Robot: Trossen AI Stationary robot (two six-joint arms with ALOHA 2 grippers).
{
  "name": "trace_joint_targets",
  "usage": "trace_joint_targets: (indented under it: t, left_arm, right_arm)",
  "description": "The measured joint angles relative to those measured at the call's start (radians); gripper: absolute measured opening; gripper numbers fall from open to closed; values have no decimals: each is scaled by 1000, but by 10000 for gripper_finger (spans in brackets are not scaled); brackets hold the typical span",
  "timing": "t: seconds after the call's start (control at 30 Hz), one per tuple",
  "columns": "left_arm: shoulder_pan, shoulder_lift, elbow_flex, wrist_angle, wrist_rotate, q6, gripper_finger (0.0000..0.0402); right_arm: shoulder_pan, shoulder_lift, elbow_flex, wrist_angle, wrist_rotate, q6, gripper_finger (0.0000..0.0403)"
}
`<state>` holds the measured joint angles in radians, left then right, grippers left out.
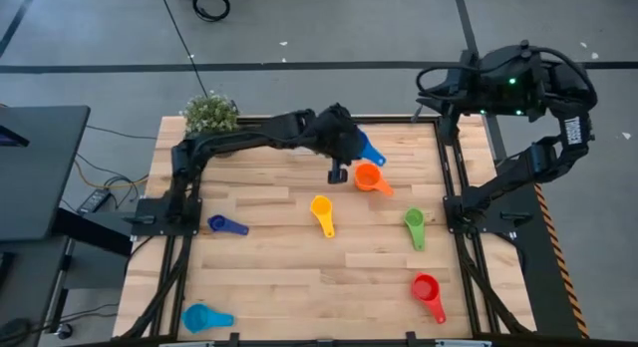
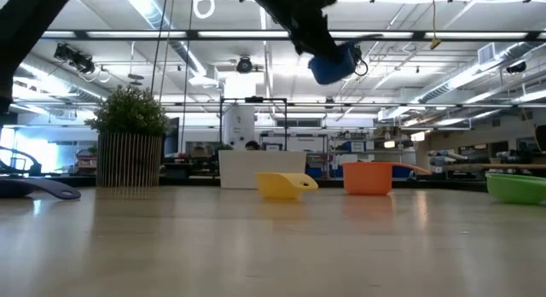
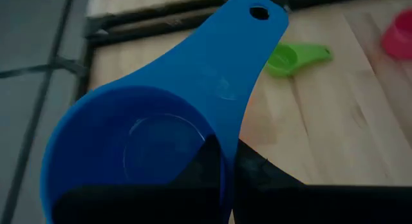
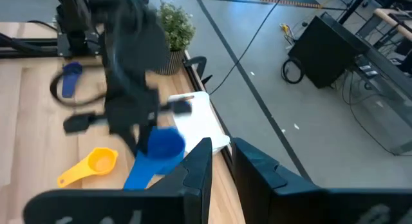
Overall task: Nest measuring cups in basket
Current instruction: Stack the blue measuring cup on top of the orange measuring cup
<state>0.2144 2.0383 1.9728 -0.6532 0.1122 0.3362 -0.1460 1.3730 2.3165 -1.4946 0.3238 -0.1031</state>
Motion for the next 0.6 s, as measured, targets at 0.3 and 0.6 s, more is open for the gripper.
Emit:
trace_joint_targets:
  t: [0.3, 0.6]
  left_arm:
    - [-23, 139, 11, 84, 53, 38, 10]
    - [-9, 186, 12, 156, 89, -6, 10]
  right_arm:
    - [-13, 14, 0, 13, 5, 6, 67]
    - [-63, 15, 0, -16, -25, 57, 67]
